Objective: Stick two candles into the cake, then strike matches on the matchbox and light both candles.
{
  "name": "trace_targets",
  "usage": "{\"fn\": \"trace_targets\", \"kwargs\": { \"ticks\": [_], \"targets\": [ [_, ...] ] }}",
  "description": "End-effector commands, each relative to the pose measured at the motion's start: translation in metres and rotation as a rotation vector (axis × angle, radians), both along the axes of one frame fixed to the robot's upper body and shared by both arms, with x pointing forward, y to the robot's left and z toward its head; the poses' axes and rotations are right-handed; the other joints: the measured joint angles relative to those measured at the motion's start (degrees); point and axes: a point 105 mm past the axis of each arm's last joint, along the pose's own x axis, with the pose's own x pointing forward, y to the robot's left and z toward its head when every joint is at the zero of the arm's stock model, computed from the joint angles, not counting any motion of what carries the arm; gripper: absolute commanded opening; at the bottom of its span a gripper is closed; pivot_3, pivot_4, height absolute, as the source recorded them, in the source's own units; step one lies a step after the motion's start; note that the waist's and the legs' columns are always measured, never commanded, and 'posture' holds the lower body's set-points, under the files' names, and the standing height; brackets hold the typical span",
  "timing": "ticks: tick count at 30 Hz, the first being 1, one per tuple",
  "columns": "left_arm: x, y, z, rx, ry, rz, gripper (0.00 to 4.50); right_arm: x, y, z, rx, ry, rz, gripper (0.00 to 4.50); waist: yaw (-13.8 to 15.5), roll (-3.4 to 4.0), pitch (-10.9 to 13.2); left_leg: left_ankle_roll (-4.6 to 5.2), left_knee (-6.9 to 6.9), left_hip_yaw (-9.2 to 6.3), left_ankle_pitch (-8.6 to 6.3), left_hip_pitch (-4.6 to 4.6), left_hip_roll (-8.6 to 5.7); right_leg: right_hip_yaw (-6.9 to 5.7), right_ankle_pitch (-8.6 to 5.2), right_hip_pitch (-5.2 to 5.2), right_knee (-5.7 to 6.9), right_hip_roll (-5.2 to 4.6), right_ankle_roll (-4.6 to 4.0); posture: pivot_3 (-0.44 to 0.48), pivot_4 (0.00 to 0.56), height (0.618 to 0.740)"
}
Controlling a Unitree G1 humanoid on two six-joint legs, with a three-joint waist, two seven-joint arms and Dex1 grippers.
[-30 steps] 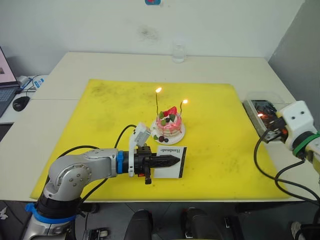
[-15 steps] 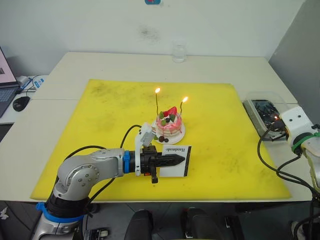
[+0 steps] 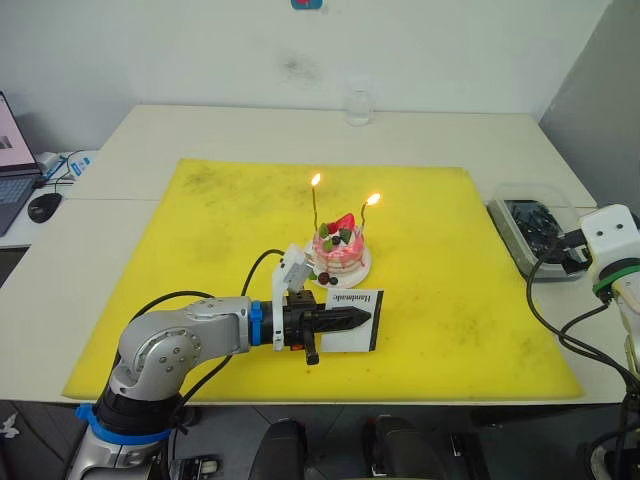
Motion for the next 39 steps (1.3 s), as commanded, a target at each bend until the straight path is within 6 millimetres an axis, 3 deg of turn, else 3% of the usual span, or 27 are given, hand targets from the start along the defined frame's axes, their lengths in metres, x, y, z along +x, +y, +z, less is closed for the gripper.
{"fn": "trace_targets", "kwargs": {
  "ticks": [1, 7, 10, 15, 17, 22, 25, 29, 39],
  "targets": [
    [0.0, 0.001, 0.006, -0.017, -0.033, 0.011, 0.0, -0.015, 0.013, 0.031, -0.017, -0.095, 0.05, 4.46, 0.0, 0.03, 0.0, 0.0, 0.0, 0.0, 0.0, 0.0, 0.0, 0.0, 0.0, 0.0, 0.0, 0.0, 0.0, 0.0, 0.15, 0.74],
    [0.001, 0.014, 0.005, 0.003, -0.027, 0.067, 0.0, -0.033, 0.046, 0.047, -0.012, -0.115, 0.187, 4.46, 0.0, 0.05, 0.0, 0.0, 0.0, -0.01, 0.0, 0.01, 0.02, -0.01, 0.0, 0.01, 0.0, 0.0, 0.0, 0.0, 0.15, 0.74],
    [0.001, 0.032, 0.007, 0.015, -0.009, 0.127, 0.0, -0.04, 0.071, 0.05, -0.02, -0.097, 0.3, 4.46, -0.1, 0.05, 0.0, 0.0, 0.0, -0.02, 0.0, 0.03, 0.06, -0.01, 0.0, 0.01, 0.0, -0.02, 0.0, 0.0, 0.15, 0.74],
    [-0.003, 0.055, 0.002, 0.062, 0.055, 0.183, 0.0, -0.044, 0.095, 0.046, -0.006, -0.033, 0.431, 4.46, 0.0, 0.05, 0.0, 0.0, -0.01, -0.05, 0.0, 0.02, 0.07, -0.05, -0.01, 0.01, -0.01, -0.12, -0.01, 0.0, 0.15, 0.74],
    [-0.005, 0.055, -0.004, 0.081, 0.097, 0.179, 0.0, -0.05, 0.113, 0.033, 0.032, 0.065, 0.547, 4.46, 0.1, 0.05, 0.0, 0.0, 0.0, -0.03, 0.0, 0.02, 0.02, -0.04, -0.01, 0.01, -0.02, -0.13, -0.01, 0.0, 0.15, 0.74],
    [-0.009, 0.041, -0.022, 0.152, 0.205, 0.146, 0.0, -0.088, 0.157, -0.001, 0.127, 0.403, 0.837, 4.46, 0.6, 0.04, 0.0, 0.01, 0.0, -0.05, -0.01, -0.01, 0.03, -0.07, -0.01, 0.03, -0.05, -0.21, -0.01, 0.0, 0.15, 0.74],
    [-0.006, 0.033, -0.029, 0.166, 0.241, 0.146, 0.0, -0.103, 0.167, -0.009, 0.151, 0.536, 0.917, 4.46, 0.7, 0.04, 0.0, 0.01, 0.01, -0.07, -0.01, 0.0, 0.05, -0.08, 0.0, 0.03, -0.04, -0.22, -0.01, 0.0, 0.15, 0.74],
    [0.004, 0.026, -0.036, 0.19, 0.237, 0.179, 0.0, -0.109, 0.174, -0.011, 0.161, 0.596, 0.954, 4.46, 0.8, -0.02, 0.0, 0.01, 0.03, -0.11, -0.01, 0.02, 0.02, -0.1, 0.02, 0.05, -0.03, -0.21, 0.0, 0.0, 0.15, 0.74],
    [0.006, 0.031, -0.026, 0.227, 0.161, 0.174, 3.02, -0.114, 0.183, -0.017, 0.173, 0.633, 0.976, 4.5, 1.0, -0.02, 0.0, 0.0, 0.0, -0.1, -0.01, -0.02, 0.01, -0.09, -0.01, 0.01, -0.07, -0.16, -0.04, 0.0, 0.15, 0.74]
  ]
}}
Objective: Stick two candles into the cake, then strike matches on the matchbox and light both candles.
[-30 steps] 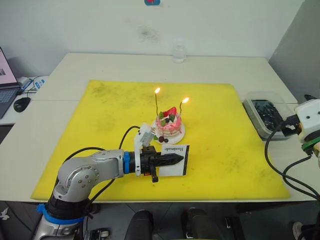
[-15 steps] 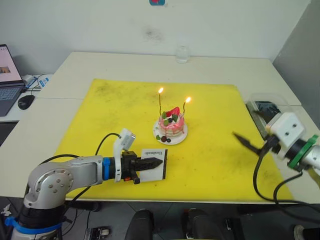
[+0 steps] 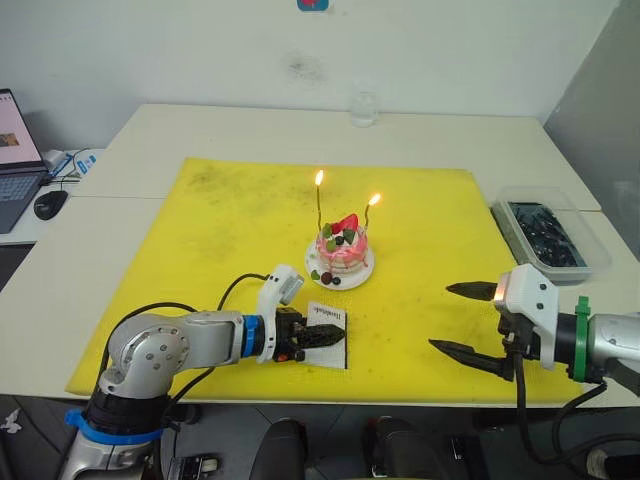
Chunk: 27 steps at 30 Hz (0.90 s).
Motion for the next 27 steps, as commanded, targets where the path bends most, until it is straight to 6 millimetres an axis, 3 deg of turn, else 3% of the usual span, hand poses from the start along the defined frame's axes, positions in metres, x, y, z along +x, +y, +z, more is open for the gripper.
{"fn": "trace_targets", "kwargs": {
  "ticks": [1, 4, 5, 11, 17, 20, 27],
  "targets": [
    [-0.003, 0.001, 0.021, -0.015, -0.07, -0.043, 3.39, -0.004, 0.006, 0.005, -0.014, -0.024, 0.034, 4.5, 0.1, -0.01, 0.0, 0.0, 0.0, 0.0, 0.0, 0.0, 0.0, -0.01, 0.0, 0.0, 0.0, 0.0, 0.0, 0.0, 0.15, 0.74],
    [-0.008, 0.012, 0.029, 0.011, -0.085, -0.052, 4.32, -0.004, 0.004, 0.007, -0.019, -0.029, 0.039, 4.5, 0.0, -0.01, 0.0, 0.0, 0.01, 0.01, 0.0, 0.02, 0.01, 0.01, 0.01, 0.0, 0.02, -0.01, 0.01, 0.0, 0.15, 0.74],
    [-0.009, 0.017, 0.03, 0.028, -0.09, -0.046, 4.42, -0.003, 0.003, 0.009, -0.02, -0.031, 0.039, 4.5, 0.0, 0.0, 0.0, 0.0, 0.01, 0.01, 0.0, 0.02, 0.03, 0.01, 0.01, 0.0, 0.02, -0.02, 0.01, 0.0, 0.15, 0.74],
    [-0.011, 0.064, 0.049, 0.191, -0.207, 0.013, 4.42, 0.008, -0.01, 0.027, -0.023, -0.093, 0.025, 4.5, 0.0, -0.02, 0.0, 0.0, -0.02, 0.02, 0.0, 0.02, 0.05, 0.01, -0.02, -0.04, 0.0, -0.03, -0.04, 0.0, 0.15, 0.74],
    [0.022, 0.133, 0.08, 0.437, -0.594, 0.104, 4.42, 0.023, -0.052, 0.062, -0.019, -0.192, -0.072, 4.5, 0.5, 0.02, 0.0, -0.01, -0.04, 0.07, -0.01, 0.04, 0.02, -0.01, -0.27, -0.04, -0.04, -0.16, -0.49, 0.0, 0.15, 0.74],
    [0.022, 0.159, 0.079, 0.542, -0.647, 0.065, 4.42, 0.02, -0.07, 0.071, -0.082, -0.184, -0.076, 4.5, 0.6, 0.05, 0.1, 0.0, -0.07, 0.13, -0.01, 0.02, 0.01, -0.02, -0.32, -0.05, -0.08, -0.24, -0.58, 0.0, 0.15, 0.74],
    [0.024, 0.172, 0.078, 0.515, -0.671, 0.055, 4.42, 0.021, -0.086, 0.076, -0.161, -0.186, -0.056, 4.5, 0.6, 0.12, 0.1, 0.02, -0.21, 0.2, -0.04, 0.0, 0.06, -0.08, -0.39, -0.09, -0.12, -0.31, -0.67, 0.0, 0.15, 0.74]
  ]
}}
